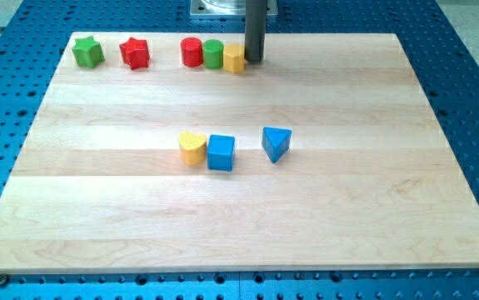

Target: Adjust the green circle and hexagon vertically

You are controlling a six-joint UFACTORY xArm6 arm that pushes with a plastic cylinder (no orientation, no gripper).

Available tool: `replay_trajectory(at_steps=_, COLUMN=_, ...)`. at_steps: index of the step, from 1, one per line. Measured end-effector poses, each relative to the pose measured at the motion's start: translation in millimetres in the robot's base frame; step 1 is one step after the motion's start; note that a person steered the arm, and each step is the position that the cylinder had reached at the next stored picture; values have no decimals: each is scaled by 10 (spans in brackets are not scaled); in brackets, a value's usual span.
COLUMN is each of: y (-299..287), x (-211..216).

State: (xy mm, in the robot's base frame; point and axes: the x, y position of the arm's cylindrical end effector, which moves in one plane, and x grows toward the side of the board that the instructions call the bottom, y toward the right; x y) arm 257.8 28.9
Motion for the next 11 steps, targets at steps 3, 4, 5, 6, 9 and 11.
replay_trajectory(at_steps=3, y=-400, x=476)
replay_trajectory(at_steps=4, y=-507, x=428)
replay_trajectory(at_steps=5, y=-526, x=428)
replay_trajectory(at_steps=6, y=-526, x=428)
replay_trajectory(at_steps=9, y=-479, x=426)
replay_trajectory(at_steps=11, y=-479, x=374)
